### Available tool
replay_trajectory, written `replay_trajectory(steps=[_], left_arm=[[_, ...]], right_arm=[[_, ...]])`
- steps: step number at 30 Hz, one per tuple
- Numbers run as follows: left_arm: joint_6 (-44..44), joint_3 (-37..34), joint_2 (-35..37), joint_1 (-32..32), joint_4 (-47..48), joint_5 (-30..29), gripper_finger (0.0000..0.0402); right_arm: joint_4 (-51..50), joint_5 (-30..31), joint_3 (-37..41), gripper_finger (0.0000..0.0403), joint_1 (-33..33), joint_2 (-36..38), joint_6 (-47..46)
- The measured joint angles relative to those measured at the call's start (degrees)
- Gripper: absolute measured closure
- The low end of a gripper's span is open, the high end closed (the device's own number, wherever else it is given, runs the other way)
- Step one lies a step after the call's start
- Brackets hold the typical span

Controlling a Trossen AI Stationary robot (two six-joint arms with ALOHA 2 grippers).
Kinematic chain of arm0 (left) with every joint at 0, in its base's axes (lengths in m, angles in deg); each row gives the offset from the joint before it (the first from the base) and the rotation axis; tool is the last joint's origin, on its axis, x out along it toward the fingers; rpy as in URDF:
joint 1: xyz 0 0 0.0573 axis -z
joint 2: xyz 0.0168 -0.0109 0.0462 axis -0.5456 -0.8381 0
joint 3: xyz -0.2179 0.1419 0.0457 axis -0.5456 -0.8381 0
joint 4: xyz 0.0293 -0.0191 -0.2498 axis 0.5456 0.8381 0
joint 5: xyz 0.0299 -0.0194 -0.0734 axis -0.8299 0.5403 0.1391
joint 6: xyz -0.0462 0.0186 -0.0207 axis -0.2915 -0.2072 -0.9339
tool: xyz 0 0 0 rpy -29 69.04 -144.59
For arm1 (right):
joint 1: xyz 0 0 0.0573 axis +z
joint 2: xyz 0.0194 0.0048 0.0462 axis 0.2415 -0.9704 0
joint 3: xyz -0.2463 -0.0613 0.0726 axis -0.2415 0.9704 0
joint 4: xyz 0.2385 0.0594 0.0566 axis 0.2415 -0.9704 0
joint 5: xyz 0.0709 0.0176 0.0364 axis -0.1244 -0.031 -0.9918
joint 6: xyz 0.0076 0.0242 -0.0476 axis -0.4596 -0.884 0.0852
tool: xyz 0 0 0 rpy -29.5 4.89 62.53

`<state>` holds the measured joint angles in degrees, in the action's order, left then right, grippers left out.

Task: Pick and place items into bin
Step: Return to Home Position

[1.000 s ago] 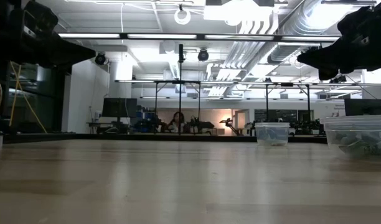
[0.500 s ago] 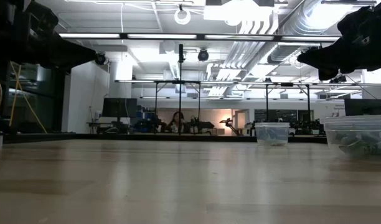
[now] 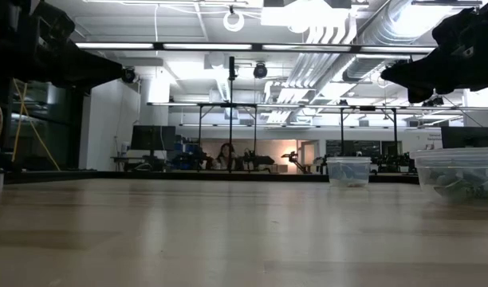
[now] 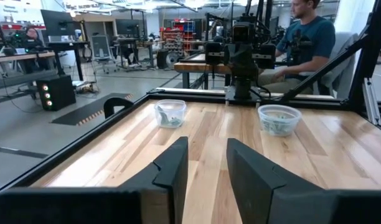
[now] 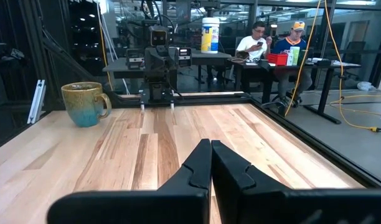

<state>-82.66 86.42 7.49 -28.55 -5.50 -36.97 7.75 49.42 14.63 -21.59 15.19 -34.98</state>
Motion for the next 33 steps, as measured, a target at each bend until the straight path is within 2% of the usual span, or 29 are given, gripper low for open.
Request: replay_trajectory(steps=[33], left_arm=[[0.0,0.0,0.0,0.0,0.0,0.0,0.0254]], right_arm=[[0.0,0.0,0.0,0.0395,0.0,0.0,0.0]])
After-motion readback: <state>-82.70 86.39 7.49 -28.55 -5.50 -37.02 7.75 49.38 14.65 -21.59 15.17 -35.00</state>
